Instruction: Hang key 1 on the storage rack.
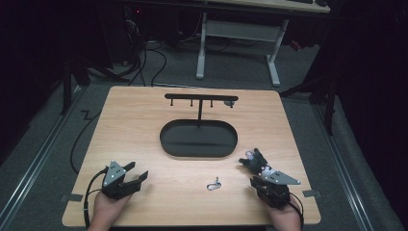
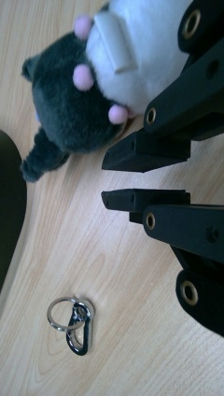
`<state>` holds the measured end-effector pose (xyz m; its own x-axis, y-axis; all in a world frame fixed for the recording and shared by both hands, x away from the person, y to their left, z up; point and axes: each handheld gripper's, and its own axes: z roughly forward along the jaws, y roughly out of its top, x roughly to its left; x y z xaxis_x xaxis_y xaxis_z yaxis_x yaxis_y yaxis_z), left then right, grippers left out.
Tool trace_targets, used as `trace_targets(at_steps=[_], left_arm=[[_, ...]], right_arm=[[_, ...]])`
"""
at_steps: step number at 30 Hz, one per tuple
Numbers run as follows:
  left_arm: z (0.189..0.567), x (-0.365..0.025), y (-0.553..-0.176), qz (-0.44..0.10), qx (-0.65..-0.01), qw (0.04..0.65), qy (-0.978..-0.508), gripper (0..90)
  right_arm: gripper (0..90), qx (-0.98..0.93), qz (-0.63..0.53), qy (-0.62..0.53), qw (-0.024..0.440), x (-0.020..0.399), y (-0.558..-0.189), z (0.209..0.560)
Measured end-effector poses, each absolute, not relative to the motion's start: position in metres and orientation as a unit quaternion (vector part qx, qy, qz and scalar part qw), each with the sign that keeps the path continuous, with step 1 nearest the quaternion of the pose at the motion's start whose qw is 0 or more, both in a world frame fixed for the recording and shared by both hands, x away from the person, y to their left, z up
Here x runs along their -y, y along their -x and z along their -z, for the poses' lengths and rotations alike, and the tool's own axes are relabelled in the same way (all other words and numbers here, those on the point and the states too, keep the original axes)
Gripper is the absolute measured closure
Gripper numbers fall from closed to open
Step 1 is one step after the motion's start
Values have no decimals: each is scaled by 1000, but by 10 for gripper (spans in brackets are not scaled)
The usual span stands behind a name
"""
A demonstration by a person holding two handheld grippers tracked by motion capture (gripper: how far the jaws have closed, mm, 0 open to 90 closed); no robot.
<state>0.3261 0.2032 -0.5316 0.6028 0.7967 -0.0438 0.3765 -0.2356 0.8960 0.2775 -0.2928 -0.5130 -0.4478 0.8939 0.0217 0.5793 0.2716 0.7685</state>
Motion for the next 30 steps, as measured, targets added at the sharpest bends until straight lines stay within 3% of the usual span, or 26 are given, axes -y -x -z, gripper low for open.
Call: trace_targets(at_steps=[13,30], left_arm=[[530,-206,-324,-209,-365,501,-756,375],[531,-203,-324,-206,-359,495,-764,367]], right_arm=[[611,-805,-301,-468,205,273,-289,498],[446,-865,-197,-433,161,256,-304,489]])
